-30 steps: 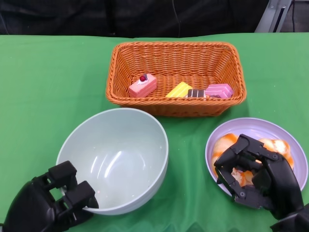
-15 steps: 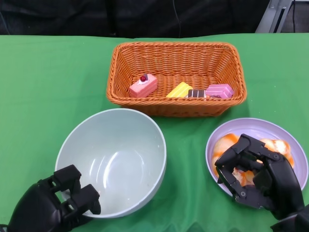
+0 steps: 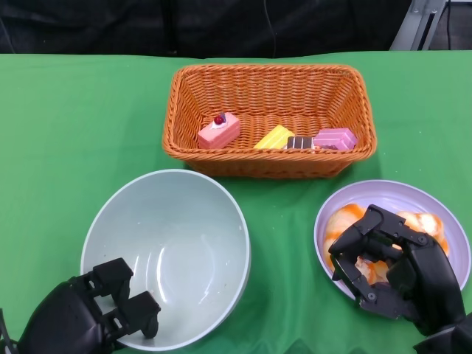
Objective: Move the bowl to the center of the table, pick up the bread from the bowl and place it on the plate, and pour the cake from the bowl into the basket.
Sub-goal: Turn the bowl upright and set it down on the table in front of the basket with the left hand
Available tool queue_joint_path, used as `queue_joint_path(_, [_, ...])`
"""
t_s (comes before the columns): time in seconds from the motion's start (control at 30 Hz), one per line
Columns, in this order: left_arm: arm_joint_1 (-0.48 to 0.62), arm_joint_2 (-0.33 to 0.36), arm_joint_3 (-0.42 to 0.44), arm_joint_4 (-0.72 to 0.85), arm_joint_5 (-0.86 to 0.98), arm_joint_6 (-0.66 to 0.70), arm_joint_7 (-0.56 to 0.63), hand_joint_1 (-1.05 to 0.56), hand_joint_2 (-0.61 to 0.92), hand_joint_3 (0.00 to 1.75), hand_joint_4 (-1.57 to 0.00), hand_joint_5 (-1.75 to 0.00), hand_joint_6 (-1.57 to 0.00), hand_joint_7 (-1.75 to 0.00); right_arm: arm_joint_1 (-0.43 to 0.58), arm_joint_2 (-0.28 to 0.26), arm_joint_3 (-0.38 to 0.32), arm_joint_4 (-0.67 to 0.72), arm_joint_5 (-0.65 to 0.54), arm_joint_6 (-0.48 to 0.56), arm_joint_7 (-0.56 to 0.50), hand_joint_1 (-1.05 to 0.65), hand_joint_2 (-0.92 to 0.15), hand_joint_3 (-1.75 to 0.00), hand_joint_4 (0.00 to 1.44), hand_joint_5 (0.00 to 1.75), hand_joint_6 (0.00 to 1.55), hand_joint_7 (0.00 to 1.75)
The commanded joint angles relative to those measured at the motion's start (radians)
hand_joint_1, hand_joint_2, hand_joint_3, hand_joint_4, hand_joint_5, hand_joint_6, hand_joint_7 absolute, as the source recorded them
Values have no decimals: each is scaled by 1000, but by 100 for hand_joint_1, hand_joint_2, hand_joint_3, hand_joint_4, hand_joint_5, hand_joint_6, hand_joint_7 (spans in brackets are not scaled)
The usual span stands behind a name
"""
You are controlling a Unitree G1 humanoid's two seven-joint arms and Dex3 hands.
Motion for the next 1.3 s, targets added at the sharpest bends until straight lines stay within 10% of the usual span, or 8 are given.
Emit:
queue_joint_path(0.03, [-11, 8, -18, 23, -23, -5, 48, -19, 91, 3, -62, -151, -69, -107, 1, -5, -12, 1, 13, -4, -4, -12, -63, -78, 66, 157, 64, 126])
queue_joint_path(0.13, [-14, 9, -28, 29, -39, -11, 49, -26, 92, 6, -68, -115, -87, -46, -1, -5, -11, 2, 14, 0, -4, -11, -62, -80, 67, 157, 65, 126])
queue_joint_path(0.33, [-10, 8, -27, 23, -63, 1, 53, -34, 92, 18, -57, -58, -79, -4, 0, -8, -11, 5, 13, -4, -1, -13, -62, -80, 66, 157, 65, 125])
queue_joint_path(0.6, [3, 7, -23, 23, -105, -17, 53, -67, 92, 26, -44, -11, -50, 0, 0, -9, -11, 9, 16, -5, 8, -11, -62, -79, 65, 157, 64, 126])
queue_joint_path(1.03, [-10, 7, -29, 61, -144, -137, 36, -103, 92, 64, -16, 0, -18, 0, -4, -5, -11, 14, 7, -4, 2, -11, -61, -80, 65, 158, 65, 126])
queue_joint_path(1.3, [-29, 36, -15, 59, -181, -343, 7, -97, 92, 64, -22, -2, -20, -1, -7, -3, -12, 21, 13, -8, 4, -11, -60, -83, 66, 158, 65, 126])
